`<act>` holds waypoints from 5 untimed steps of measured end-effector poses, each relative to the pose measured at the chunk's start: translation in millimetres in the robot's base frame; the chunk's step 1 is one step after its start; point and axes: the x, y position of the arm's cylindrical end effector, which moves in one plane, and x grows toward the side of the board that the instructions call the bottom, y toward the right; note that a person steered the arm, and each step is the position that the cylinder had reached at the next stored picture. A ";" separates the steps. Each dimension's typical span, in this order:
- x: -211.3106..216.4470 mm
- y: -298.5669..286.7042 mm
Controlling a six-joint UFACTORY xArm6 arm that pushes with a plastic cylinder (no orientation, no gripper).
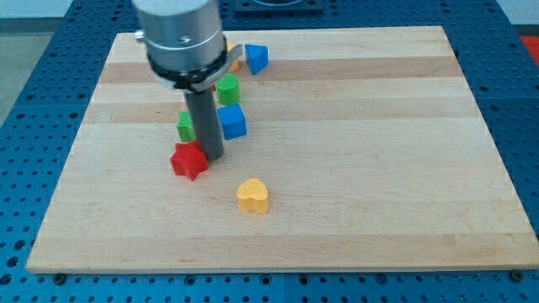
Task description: Point your arm at the yellow heart
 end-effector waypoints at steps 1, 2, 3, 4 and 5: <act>12.0 -23.4; 22.6 -48.5; 32.6 -73.7; 35.2 -80.2; 26.8 -52.0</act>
